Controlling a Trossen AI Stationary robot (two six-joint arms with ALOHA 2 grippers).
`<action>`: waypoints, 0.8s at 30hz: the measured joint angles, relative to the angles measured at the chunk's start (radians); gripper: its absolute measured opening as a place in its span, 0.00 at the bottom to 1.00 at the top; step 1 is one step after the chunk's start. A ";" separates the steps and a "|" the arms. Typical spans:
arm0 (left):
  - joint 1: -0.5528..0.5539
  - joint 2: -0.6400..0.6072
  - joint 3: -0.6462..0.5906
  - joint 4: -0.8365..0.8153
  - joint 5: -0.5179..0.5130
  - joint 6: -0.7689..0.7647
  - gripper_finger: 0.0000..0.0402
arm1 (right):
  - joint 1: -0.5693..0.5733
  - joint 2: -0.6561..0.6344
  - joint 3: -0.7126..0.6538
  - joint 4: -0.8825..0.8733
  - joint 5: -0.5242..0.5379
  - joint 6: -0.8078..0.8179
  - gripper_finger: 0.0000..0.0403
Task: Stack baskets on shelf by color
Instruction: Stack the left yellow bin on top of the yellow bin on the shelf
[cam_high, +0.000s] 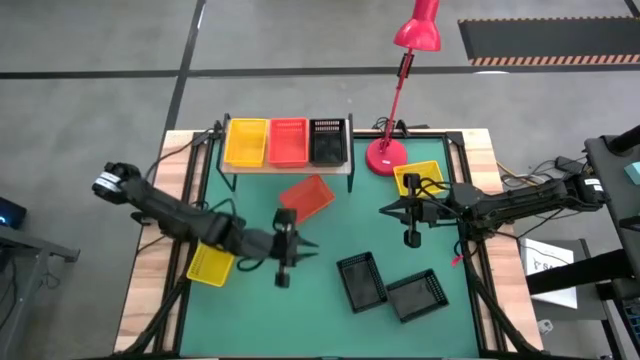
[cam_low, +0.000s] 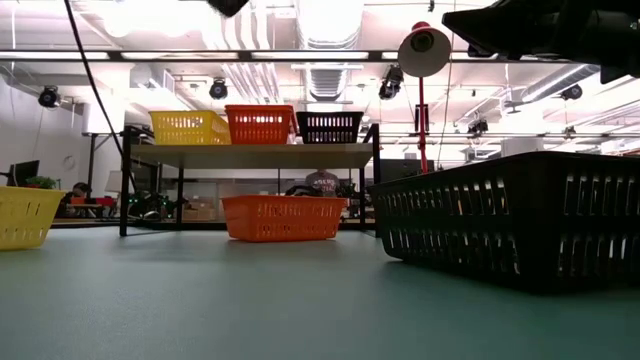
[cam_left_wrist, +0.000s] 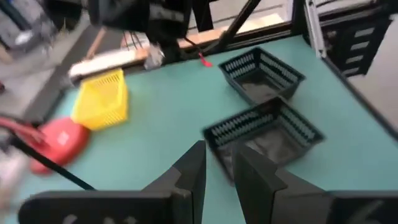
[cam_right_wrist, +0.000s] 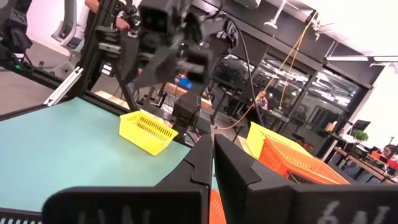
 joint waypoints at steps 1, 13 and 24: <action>-0.011 0.000 -0.017 0.010 -0.008 -0.056 0.15 | 0.000 0.000 0.000 -0.001 0.000 0.000 0.02; -0.026 -0.013 -0.126 -0.358 0.218 -1.006 0.15 | 0.000 0.000 0.000 -0.003 0.000 0.002 0.02; -0.152 -0.022 0.076 -1.075 0.626 -0.876 0.15 | 0.000 0.000 0.000 -0.039 0.051 -0.006 0.02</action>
